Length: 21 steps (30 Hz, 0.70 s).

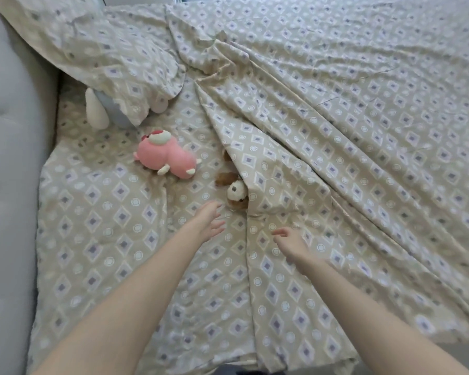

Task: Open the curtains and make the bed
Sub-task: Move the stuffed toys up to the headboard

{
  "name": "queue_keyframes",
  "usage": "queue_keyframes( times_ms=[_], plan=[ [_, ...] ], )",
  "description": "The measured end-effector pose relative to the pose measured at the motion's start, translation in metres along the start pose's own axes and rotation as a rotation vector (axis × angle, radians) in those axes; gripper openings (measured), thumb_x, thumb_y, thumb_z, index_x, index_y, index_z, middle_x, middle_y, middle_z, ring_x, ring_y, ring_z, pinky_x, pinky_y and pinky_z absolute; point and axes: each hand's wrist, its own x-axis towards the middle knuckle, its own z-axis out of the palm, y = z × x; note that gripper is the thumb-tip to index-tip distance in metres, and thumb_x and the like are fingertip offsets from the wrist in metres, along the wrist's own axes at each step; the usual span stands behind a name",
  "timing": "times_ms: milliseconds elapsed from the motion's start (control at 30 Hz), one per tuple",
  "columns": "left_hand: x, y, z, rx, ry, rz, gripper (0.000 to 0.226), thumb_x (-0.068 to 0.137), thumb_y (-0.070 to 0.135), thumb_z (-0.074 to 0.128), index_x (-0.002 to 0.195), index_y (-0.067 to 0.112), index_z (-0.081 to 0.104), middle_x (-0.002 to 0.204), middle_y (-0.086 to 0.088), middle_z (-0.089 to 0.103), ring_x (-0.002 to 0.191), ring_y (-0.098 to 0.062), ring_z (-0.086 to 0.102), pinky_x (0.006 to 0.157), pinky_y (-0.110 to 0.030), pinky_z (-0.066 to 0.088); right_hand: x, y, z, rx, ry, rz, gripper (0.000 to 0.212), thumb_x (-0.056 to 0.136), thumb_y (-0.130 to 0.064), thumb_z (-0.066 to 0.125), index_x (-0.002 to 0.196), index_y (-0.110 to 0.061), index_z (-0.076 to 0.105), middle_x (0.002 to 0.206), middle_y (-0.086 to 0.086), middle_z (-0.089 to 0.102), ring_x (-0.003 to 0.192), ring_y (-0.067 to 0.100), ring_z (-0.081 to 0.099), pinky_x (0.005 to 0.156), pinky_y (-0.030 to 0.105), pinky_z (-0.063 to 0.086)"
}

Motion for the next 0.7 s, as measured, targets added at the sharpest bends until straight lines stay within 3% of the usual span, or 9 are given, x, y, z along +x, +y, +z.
queue_keyframes(
  times_ms=[133,233,300,367,467,533,600,667,700],
  plan=[
    [0.052,-0.001,0.011,-0.098,-0.025,-0.06,0.05,0.096,0.023,0.051,0.143,0.023,0.032,0.148,-0.011,0.036,0.129,-0.031,0.045,0.103,-0.039,0.042,0.045,0.019,0.03,-0.072,-0.035,0.062,0.038,0.096,-0.024,0.042,0.134,-0.019,0.048,0.137,0.004,0.047,0.111,0.021,0.05,0.082,0.029,0.041],
    [0.091,-0.004,0.019,-0.138,-0.032,-0.051,0.057,0.094,0.026,0.056,0.143,0.036,0.031,0.151,-0.008,0.032,0.127,-0.032,0.045,0.095,-0.039,0.045,0.081,0.033,0.048,-0.137,-0.024,0.05,0.043,0.093,-0.024,0.041,0.136,-0.022,0.044,0.139,0.004,0.046,0.106,0.021,0.054,0.089,0.032,0.048],
    [0.117,-0.007,0.023,-0.185,-0.031,-0.062,0.063,0.09,0.027,0.062,0.143,0.04,0.029,0.149,-0.008,0.034,0.118,-0.031,0.047,0.091,-0.041,0.047,0.104,0.039,0.059,-0.148,-0.053,0.059,0.05,0.089,-0.02,0.044,0.139,-0.023,0.039,0.144,0.007,0.037,0.105,0.022,0.054,0.085,0.032,0.049],
    [0.137,-0.006,0.028,-0.229,-0.048,-0.085,0.062,0.088,0.029,0.064,0.141,0.034,0.033,0.141,-0.011,0.042,0.109,-0.03,0.049,0.092,-0.044,0.047,0.12,0.041,0.069,-0.125,-0.095,0.094,0.057,0.086,-0.017,0.051,0.14,-0.023,0.035,0.148,0.008,0.02,0.11,0.024,0.049,0.084,0.029,0.046],
    [0.159,-0.005,0.036,-0.277,-0.109,-0.121,0.042,0.085,0.035,0.068,0.117,0.018,0.047,0.124,-0.016,0.05,0.111,-0.031,0.052,0.101,-0.047,0.045,0.138,0.04,0.075,-0.098,-0.124,0.185,0.065,0.082,-0.025,0.058,0.141,-0.02,0.03,0.147,0.008,0.009,0.123,0.03,0.043,0.101,0.037,0.045],
    [0.167,-0.004,0.041,-0.286,-0.144,-0.139,0.05,0.079,0.038,0.073,0.116,0.014,0.05,0.119,-0.017,0.051,0.115,-0.033,0.053,0.102,-0.049,0.044,0.148,0.039,0.069,-0.101,-0.171,0.246,0.072,0.081,-0.029,0.061,0.143,-0.018,0.026,0.148,0.01,0.01,0.129,0.032,0.038,0.102,0.037,0.044],
    [0.169,-0.002,0.044,-0.241,-0.154,-0.137,0.053,0.077,0.036,0.075,0.118,0.012,0.051,0.119,-0.017,0.054,0.114,-0.033,0.055,0.102,-0.049,0.044,0.154,0.037,0.06,-0.093,-0.228,0.269,0.074,0.081,-0.03,0.064,0.143,-0.013,0.027,0.144,0.013,0.023,0.129,0.031,0.039,0.102,0.038,0.044],
    [0.165,0.0,0.045,-0.204,-0.137,-0.119,0.042,0.078,0.03,0.074,0.111,0.013,0.053,0.114,-0.015,0.056,0.108,-0.029,0.056,0.095,-0.044,0.048,0.153,0.038,0.054,-0.081,-0.259,0.24,0.069,0.081,-0.03,0.066,0.14,-0.012,0.033,0.138,0.012,0.034,0.122,0.029,0.046,0.096,0.037,0.049],
    [0.163,0.0,0.046,-0.201,-0.124,-0.11,0.033,0.079,0.027,0.073,0.103,0.014,0.056,0.109,-0.013,0.058,0.099,-0.026,0.057,0.085,-0.038,0.05,0.149,0.039,0.052,-0.088,-0.268,0.221,0.068,0.082,-0.03,0.065,0.141,-0.015,0.033,0.141,0.012,0.03,0.121,0.027,0.046,0.09,0.034,0.051]
  ],
)
